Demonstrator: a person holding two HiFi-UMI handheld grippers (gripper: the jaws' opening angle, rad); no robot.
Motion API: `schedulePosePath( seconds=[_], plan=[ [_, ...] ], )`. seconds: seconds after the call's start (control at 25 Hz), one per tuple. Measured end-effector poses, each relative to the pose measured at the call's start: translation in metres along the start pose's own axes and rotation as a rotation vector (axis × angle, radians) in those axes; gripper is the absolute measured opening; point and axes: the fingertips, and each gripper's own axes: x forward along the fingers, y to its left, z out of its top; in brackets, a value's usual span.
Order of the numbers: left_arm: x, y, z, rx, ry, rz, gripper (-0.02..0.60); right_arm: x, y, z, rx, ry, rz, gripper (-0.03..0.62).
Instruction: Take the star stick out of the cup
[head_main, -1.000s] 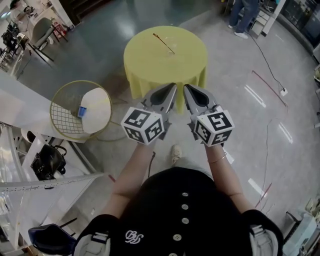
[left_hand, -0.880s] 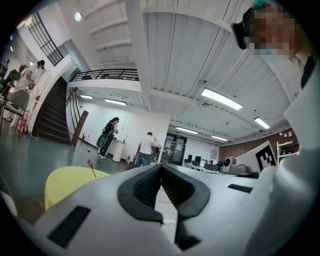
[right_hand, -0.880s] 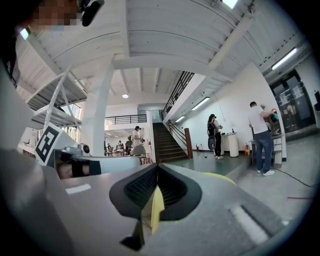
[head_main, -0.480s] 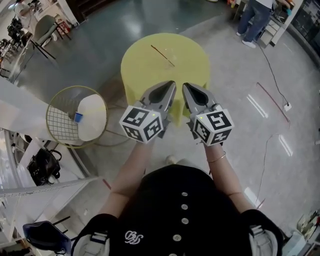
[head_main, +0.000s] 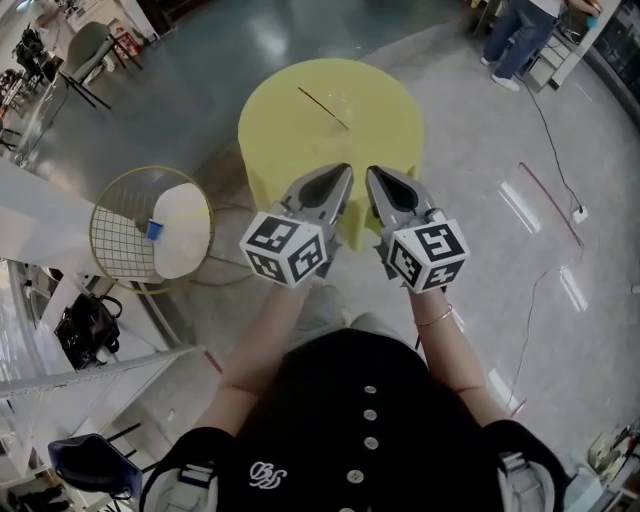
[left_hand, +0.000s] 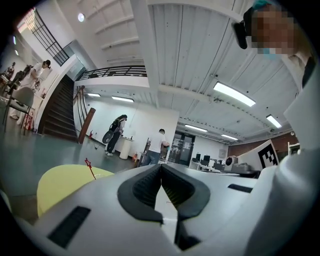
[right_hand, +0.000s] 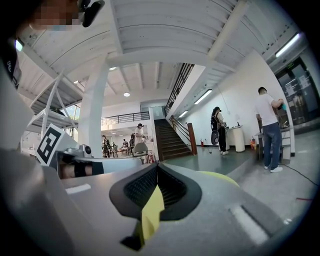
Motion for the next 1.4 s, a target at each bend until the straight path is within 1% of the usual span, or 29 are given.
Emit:
schedulePosePath(
  seconds=[0.24, 0.48, 0.64, 0.96, 1.16, 1.4],
  plan=[
    [0.000, 0.020, -0.006, -0.024, 0.000, 0.001, 0.012, 0.014, 0.004, -0.014, 0.002, 0.028, -0.004, 0.005],
    [0.015, 0.039, -0.009, -0.035, 0.009, 0.001, 0.012, 0.029, -0.010, -0.016, 0.017, 0.027, -0.018, 0.005],
    [0.031, 0.050, -0.012, -0.042, 0.019, 0.029, 0.013, 0.044, -0.028, -0.019, 0.035, 0.042, -0.016, 0.005],
    [0.059, 0.098, -0.020, -0.073, 0.061, 0.057, 0.014, 0.096, -0.053, -0.032, 0.069, 0.081, -0.017, 0.005],
    [0.076, 0.127, -0.024, -0.095, 0.083, 0.069, 0.014, 0.124, -0.070, -0.043, 0.107, 0.107, -0.035, 0.005],
    [0.084, 0.161, -0.035, -0.139, 0.121, 0.085, 0.014, 0.149, -0.081, -0.052, 0.132, 0.139, -0.059, 0.005]
  ],
)
